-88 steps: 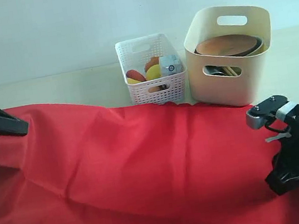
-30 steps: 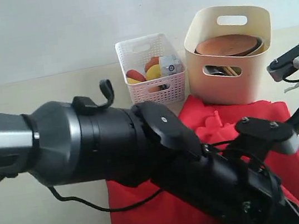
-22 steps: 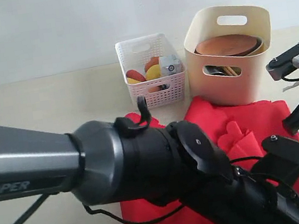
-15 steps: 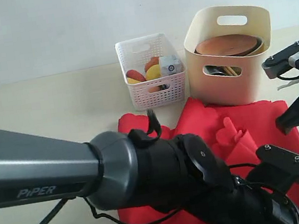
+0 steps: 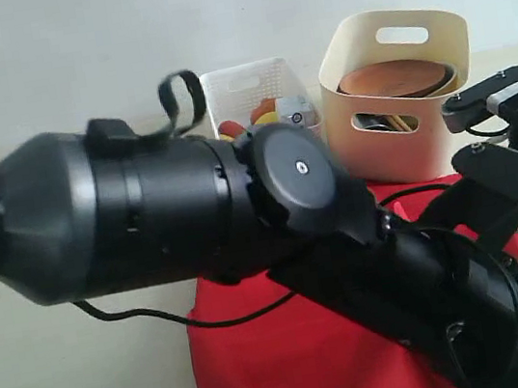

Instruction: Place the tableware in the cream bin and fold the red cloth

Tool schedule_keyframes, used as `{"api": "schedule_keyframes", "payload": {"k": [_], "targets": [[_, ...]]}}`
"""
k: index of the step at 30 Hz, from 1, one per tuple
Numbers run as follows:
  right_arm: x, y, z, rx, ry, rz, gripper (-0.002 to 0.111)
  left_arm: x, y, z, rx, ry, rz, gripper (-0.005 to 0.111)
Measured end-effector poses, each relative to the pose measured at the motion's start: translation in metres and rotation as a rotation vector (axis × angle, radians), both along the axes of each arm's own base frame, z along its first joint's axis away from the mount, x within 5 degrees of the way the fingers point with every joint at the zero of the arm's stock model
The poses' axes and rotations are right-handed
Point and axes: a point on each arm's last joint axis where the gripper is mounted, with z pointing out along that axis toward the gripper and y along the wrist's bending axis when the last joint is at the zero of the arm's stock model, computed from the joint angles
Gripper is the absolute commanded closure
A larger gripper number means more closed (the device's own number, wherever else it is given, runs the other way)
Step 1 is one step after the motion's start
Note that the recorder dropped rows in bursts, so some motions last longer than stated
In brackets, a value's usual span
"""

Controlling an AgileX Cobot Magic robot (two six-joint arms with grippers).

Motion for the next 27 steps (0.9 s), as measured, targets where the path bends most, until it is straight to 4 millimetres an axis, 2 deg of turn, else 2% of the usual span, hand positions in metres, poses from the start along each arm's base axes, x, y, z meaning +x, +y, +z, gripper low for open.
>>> {"api": "schedule_keyframes", "payload": {"k": [4, 7, 10, 13, 15, 18, 20, 23, 27], "targets": [[-0.002, 0.008, -0.001, 0.084, 0.027, 0.033, 0.108, 0.006, 0.019, 0.025, 0.043, -0.066, -0.005, 0.027], [-0.005, 0.02, -0.001, 0.211, 0.064, 0.105, 0.108, 0.018, 0.041, 0.058, 0.011, -0.09, 0.047, 0.027], [-0.006, 0.028, -0.001, 0.293, 0.071, 0.139, 0.103, 0.018, 0.051, 0.067, 0.01, -0.036, 0.041, 0.027], [-0.005, 0.029, 0.0, 0.304, 0.057, 0.147, 0.096, 0.014, 0.035, 0.042, 0.037, 0.031, 0.023, 0.027], [-0.005, 0.027, -0.001, 0.283, 0.053, 0.152, 0.092, 0.015, 0.017, 0.011, 0.055, 0.014, 0.041, 0.025], [-0.002, 0.018, -0.001, 0.186, 0.029, 0.105, 0.084, 0.017, -0.006, -0.049, 0.129, -0.082, 0.081, 0.02], [0.0, 0.012, -0.001, 0.126, 0.007, 0.087, 0.077, 0.01, -0.011, -0.069, 0.176, -0.169, 0.021, 0.02], [0.002, 0.011, -0.001, 0.113, -0.012, 0.084, 0.069, -0.003, -0.017, -0.071, 0.179, -0.234, -0.036, 0.02], [0.003, 0.011, -0.001, 0.11, -0.021, 0.081, 0.062, -0.02, -0.021, -0.045, 0.122, -0.332, -0.097, 0.02]]}}
